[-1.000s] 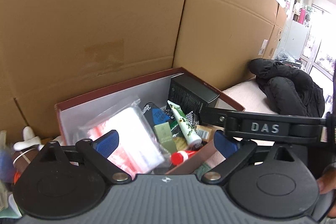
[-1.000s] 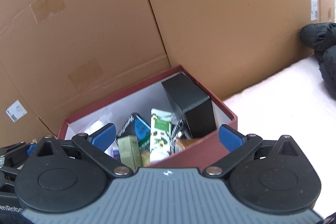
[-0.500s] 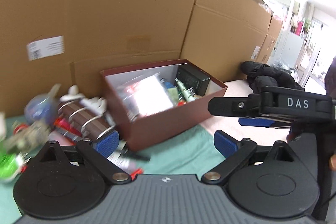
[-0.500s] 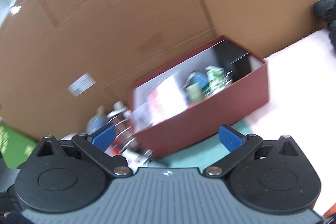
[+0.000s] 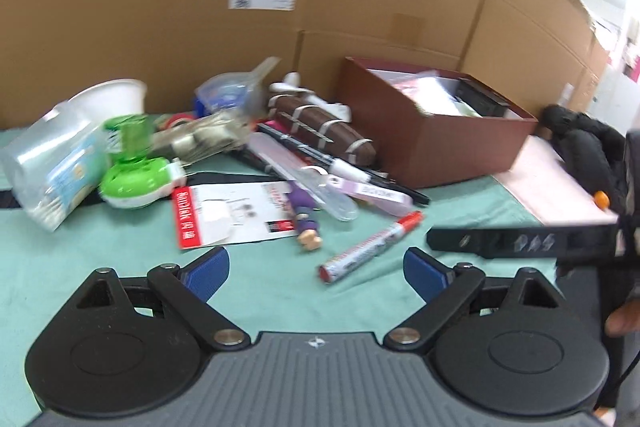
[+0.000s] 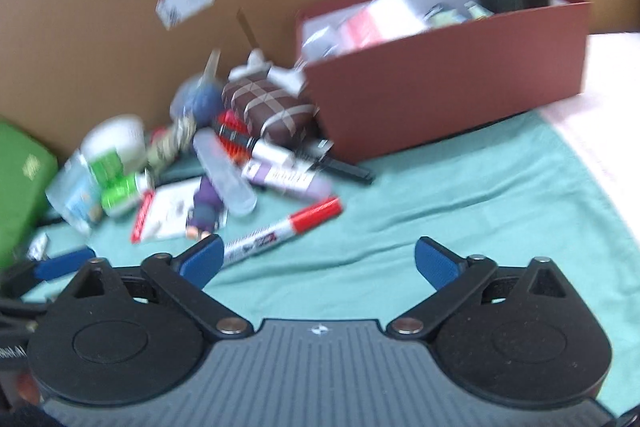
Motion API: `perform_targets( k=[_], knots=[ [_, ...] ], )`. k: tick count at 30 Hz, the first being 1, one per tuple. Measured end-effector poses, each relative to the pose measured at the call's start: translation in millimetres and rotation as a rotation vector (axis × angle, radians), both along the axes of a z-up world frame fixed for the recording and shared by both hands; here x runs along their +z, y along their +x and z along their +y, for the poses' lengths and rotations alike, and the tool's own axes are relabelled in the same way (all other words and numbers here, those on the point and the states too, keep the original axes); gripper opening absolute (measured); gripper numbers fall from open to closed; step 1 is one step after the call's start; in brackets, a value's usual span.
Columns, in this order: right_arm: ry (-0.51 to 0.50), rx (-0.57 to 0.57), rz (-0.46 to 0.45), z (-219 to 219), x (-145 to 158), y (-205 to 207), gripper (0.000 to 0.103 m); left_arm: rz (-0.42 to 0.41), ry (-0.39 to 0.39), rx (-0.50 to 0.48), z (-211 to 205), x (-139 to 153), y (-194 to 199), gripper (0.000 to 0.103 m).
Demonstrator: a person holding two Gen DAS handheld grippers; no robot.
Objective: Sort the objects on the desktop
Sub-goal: 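Move both grippers back over the cluttered table, then close the right gripper on the red whiteboard marker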
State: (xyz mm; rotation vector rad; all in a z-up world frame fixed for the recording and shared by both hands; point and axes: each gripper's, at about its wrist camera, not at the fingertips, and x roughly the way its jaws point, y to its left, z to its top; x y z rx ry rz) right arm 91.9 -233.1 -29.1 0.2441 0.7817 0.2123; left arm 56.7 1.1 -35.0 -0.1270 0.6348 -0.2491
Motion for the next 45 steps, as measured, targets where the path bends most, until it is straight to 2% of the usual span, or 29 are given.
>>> perform_targets(
  k=[4, 9, 11, 15, 18, 20, 24, 26, 31, 33, 34, 37, 41, 45],
  knots=[
    [-0.028, 0.016, 0.028, 30.6, -17.4, 14.9, 0.092, 0.010, -0.014, 0.007, 7.2, -5.5, 14.7, 0.089],
    [-0.108, -0.053, 0.020, 54.5, -30.5, 30.4, 0.086, 0.039, -0.044, 0.036, 13.4, -11.8, 29.2, 0.086],
    [-0.138, -0.056, -0.012, 60.6, -33.0, 31.8, 0.083, 0.047, -0.048, 0.036, 14.9, -13.4, 32.9, 0.086],
    [-0.205, 0.019, -0.067, 63.5, -31.1, 26.2, 0.081, 0.053, -0.075, 0.017, 16.7, -15.8, 36.5, 0.084],
    [-0.226, 0.004, -0.066, 51.5, -30.1, 24.7, 0.081, 0.077, -0.101, -0.016, 12.9, -19.8, 42.6, 0.075],
    [-0.236, -0.034, -0.017, 39.5, -34.9, 27.8, 0.070, 0.095, -0.116, -0.049, 8.1, -23.2, 46.1, 0.065],
    [-0.142, -0.071, -0.026, 23.2, -34.1, 28.3, 0.070, 0.134, -0.096, -0.096, -4.5, -31.4, 49.9, 0.056],
    [-0.129, -0.075, -0.035, 21.2, -31.3, 30.9, 0.070, 0.149, -0.093, -0.109, -7.1, -35.0, 52.0, 0.050],
    [-0.101, -0.092, -0.020, 18.1, -34.2, 40.7, 0.070, 0.149, -0.081, -0.107, -13.8, -42.1, 61.0, 0.046],
    [-0.092, -0.095, -0.022, 17.8, -35.4, 41.0, 0.070, 0.143, -0.051, -0.122, -19.3, -41.8, 60.3, 0.039],
    [-0.089, -0.094, -0.020, 16.9, -35.4, 40.7, 0.070, 0.145, -0.043, -0.137, -22.1, -41.7, 58.8, 0.029],
    [-0.070, -0.093, -0.011, 10.9, -35.1, 39.2, 0.070, 0.163, -0.064, -0.217, -31.8, -43.2, 51.7, 0.022],
    [-0.044, -0.079, 0.007, 6.4, -33.3, 33.1, 0.070, 0.122, -0.001, -0.253, -50.6, -45.0, 37.3, 0.019],
    [-0.077, -0.008, 0.011, 21.5, -32.0, 25.6, 0.070, 0.114, 0.006, -0.266, -58.8, -46.1, 32.8, 0.017]
  ],
)
